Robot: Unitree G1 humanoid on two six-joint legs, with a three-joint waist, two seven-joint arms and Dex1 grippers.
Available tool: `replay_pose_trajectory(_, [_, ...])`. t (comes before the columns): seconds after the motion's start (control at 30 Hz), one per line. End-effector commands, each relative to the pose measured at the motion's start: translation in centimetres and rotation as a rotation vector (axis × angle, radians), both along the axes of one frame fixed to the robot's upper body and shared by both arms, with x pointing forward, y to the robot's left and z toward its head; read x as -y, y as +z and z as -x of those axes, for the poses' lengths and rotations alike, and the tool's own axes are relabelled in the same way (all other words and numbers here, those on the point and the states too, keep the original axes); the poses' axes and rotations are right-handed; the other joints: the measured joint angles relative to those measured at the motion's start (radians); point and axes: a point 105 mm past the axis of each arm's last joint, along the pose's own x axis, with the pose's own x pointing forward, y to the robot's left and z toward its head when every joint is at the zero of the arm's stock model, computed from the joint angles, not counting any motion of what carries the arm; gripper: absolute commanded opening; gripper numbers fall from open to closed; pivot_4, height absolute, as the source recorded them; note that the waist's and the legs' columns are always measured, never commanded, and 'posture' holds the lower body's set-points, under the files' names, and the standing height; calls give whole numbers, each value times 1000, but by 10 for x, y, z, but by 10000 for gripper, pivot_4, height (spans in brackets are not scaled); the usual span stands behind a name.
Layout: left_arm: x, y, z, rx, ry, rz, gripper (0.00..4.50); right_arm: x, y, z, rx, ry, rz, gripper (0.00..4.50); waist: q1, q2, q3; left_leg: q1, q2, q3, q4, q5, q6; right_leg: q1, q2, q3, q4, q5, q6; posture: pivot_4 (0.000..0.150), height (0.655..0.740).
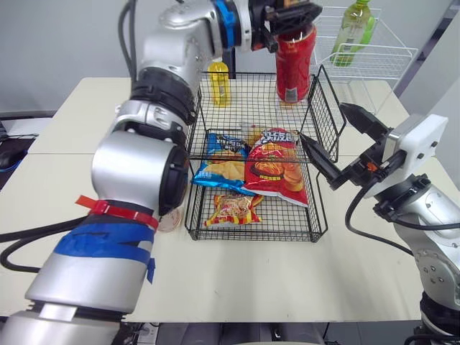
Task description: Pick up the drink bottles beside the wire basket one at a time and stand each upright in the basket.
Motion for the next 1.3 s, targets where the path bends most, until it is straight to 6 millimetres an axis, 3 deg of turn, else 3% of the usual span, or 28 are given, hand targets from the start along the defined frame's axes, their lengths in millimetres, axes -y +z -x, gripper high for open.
replay_pose_trajectory(0.03, [7, 29, 9, 100, 15, 42, 13735, 0, 9, 8, 58, -14, 11, 45000, 0, 0, 0, 0, 0, 0, 0, 0, 0, 0, 0, 0, 0, 0, 0, 1500, 7400])
replay_pose_trajectory(0.53, [22, 12, 0, 63, 74, 27, 13735, -1, 11, 10, 63, -26, 3, 45000, 0, 0, 0, -1, 0, 0, 3, 0, 0, 0, 0, 0, 2, 0, 0, 1500, 7400])
replay_pose_trajectory(0.87, [20, 16, 2, 59, 60, 44, 44862, -3, 9, 11, 53, -11, 17, 45000, 2, 0, 0, -1, -1, 0, 8, 0, 0, 1, 0, 0, 5, 0, 0, 1500, 7400])
replay_pose_trajectory(1.1, [10, 21, 1, 61, 60, 66, 44862, -4, 11, 10, 55, 2, 22, 45000, 2, 0, 0, -1, -1, -1, 9, 0, 0, 1, 0, 0, 5, 1, 1, 1500, 7400])
replay_pose_trajectory(1.3, [-11, 30, 3, 64, 41, 101, 44862, -8, 12, 10, 57, 29, 24, 45000, 1, 0, 0, -1, -1, -1, 9, 0, 0, 1, 0, 0, 5, 1, 1, 1500, 7400])
